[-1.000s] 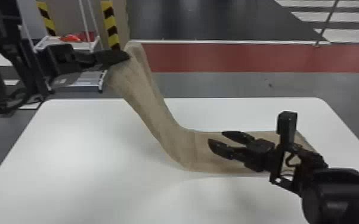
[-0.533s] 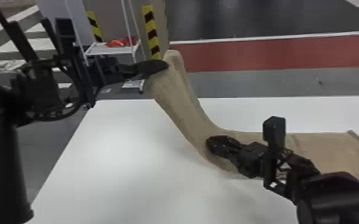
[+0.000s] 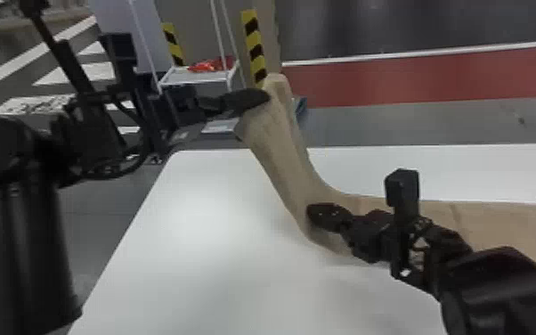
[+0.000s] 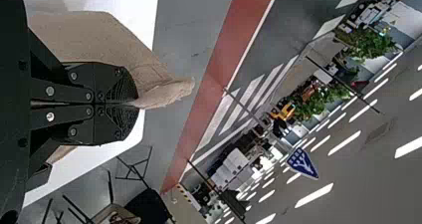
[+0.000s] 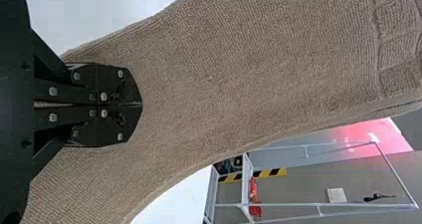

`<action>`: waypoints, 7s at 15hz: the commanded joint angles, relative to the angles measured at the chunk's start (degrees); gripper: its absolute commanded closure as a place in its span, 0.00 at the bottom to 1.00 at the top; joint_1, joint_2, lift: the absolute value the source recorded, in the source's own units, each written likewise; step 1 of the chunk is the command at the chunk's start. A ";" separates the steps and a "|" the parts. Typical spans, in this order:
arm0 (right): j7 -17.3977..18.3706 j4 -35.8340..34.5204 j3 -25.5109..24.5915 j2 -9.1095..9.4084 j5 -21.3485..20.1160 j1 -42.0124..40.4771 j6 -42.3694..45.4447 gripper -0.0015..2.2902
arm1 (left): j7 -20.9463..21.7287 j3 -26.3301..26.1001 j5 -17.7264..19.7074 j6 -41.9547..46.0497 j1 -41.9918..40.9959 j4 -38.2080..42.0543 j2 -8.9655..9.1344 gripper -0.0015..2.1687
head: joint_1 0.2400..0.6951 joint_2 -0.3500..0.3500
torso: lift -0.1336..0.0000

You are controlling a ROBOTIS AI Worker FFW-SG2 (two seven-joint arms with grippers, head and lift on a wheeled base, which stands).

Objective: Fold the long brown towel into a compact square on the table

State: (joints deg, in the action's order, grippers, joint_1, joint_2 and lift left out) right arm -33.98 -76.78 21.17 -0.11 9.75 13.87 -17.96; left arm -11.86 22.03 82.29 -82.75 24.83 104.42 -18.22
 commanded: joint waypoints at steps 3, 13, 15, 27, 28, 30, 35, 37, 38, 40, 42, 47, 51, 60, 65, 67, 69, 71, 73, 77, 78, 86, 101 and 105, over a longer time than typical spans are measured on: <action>-0.48 -1.62 -0.43 0.16 2.64 -1.39 -0.11 0.73 | -0.27 0.30 0.24 0.00 -1.37 0.78 0.12 0.71 | 0.85 0.91 | 0.04; 1.72 -18.41 -34.71 -13.34 7.74 -19.67 5.69 0.03 | -0.97 -9.72 -11.36 3.86 -5.67 5.09 9.61 0.71 | 0.94 0.43 | 0.04; 1.63 -17.88 -38.14 -15.53 9.41 -21.78 8.33 0.03 | -0.71 -13.76 -14.18 6.68 -6.20 5.09 12.42 0.71 | 0.94 0.29 | 0.04; -0.56 -11.11 -41.13 -15.53 12.75 -25.04 17.82 0.03 | -2.73 -35.56 -31.40 31.81 -14.81 -2.21 18.37 0.71 | 1.00 0.00 | 0.04; -0.65 -11.02 -41.39 -15.53 12.75 -25.21 17.82 0.03 | -2.82 -35.91 -31.67 33.57 -14.81 -3.35 18.37 0.71 | 1.00 0.00 | 0.04; -0.74 -11.02 -42.00 -15.53 12.66 -25.48 17.82 0.03 | -2.73 -36.88 -31.49 35.15 -15.08 -4.67 18.37 0.71 | 1.00 0.00 | 0.04; -1.27 -12.25 -42.27 -15.27 14.15 -25.83 16.59 0.03 | 2.10 -38.55 -29.38 39.72 -15.17 -8.36 18.37 0.00 | 1.00 0.00 | 0.04; -1.18 -12.69 -41.56 -14.83 14.24 -25.83 15.89 0.03 | 2.89 -38.29 -28.33 38.67 -15.25 -8.10 18.37 0.02 | 1.00 0.00 | 0.04; -1.09 -13.04 -41.39 -13.95 14.24 -25.83 15.36 0.03 | 2.89 -38.11 -28.33 38.49 -15.60 -7.66 18.37 0.03 | 1.00 0.00 | 0.04; -0.30 -16.03 -40.42 -12.37 14.06 -25.83 12.55 0.03 | 3.07 -36.18 -28.33 37.97 -17.19 -5.55 18.37 0.03 | 1.00 0.00 | 0.04; 2.86 -20.34 -38.14 -11.31 13.71 -25.83 6.40 0.06 | 3.07 -34.42 -30.35 37.61 -18.51 -2.30 15.32 0.03 | 1.00 0.00 | 0.04; 11.30 -25.88 -29.26 -10.79 10.55 -24.68 -7.67 0.17 | 3.16 -30.46 -48.45 39.37 -23.25 6.93 6.09 0.04 | 1.00 0.11 | 0.04; 17.89 -26.05 -21.70 -10.35 8.79 -22.05 -11.53 0.18 | 3.16 -31.43 -59.97 46.58 -26.15 8.95 1.70 0.04 | 1.00 0.36 | 0.04; 23.08 -26.05 -19.24 -9.29 6.07 -20.03 -18.74 0.21 | 3.86 -31.25 -60.05 49.74 -28.26 9.48 0.03 0.04 | 1.00 0.53 | 0.04; 22.99 -26.05 -18.98 -9.29 6.51 -18.62 -19.09 0.31 | 3.68 -31.43 -59.97 49.57 -28.26 9.57 0.21 0.04 | 1.00 0.51 | 0.04; 22.90 -26.05 -18.89 -9.29 6.68 -18.44 -18.74 0.39 | 3.68 -31.08 -59.18 49.39 -28.44 9.83 0.21 0.04 | 1.00 0.51 | 0.04; 22.20 -25.88 -19.15 -9.38 7.21 -17.83 -19.27 0.42 | 3.68 -30.90 -58.82 48.86 -28.52 9.92 0.21 0.04 | 1.00 0.52 | 0.04; 21.76 -25.96 -19.33 -9.38 7.47 -17.83 -19.27 0.49 | 3.68 -30.73 -58.12 48.86 -28.52 9.92 0.38 0.04 | 1.00 0.52 | 0.04; 21.41 -26.05 -19.42 -9.38 7.47 -18.00 -19.27 0.50 | 3.68 -30.64 -58.12 48.86 -28.52 9.92 0.47 0.04 | 1.00 0.52 | 0.04; 20.88 -28.87 -18.89 -9.38 8.00 -18.36 -17.86 0.50 | 3.33 -30.46 -58.03 48.34 -28.70 10.54 0.47 0.04 | 1.00 0.53 | 0.04; 20.09 -30.18 -18.98 -9.38 8.18 -18.53 -17.69 0.50 | 3.24 -30.20 -57.68 48.34 -28.96 10.89 0.38 0.04 | 1.00 0.53 | 0.04; 15.08 -25.61 -30.93 -15.97 15.47 -17.30 -15.05 0.50 | 3.24 -28.44 -56.71 47.99 -30.28 11.94 0.21 0.04 | 1.00 0.45 | 0.04; 13.24 -24.47 -37.08 -16.06 16.52 -20.55 -15.93 0.50 | 3.33 -30.82 -57.59 47.63 -29.84 11.68 1.08 0.04 | 1.00 0.27 | 0.04; 13.24 -27.46 -37.87 -15.88 17.76 -21.34 -16.28 0.50 | 3.33 -30.29 -57.59 47.63 -30.63 11.94 0.82 0.04 | 1.00 0.27 | 0.04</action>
State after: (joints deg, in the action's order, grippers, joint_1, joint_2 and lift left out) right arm -20.74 -101.75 -16.10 -16.09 26.65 -6.63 -34.01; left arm -8.52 -8.45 24.70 -35.12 -5.57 116.30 -17.36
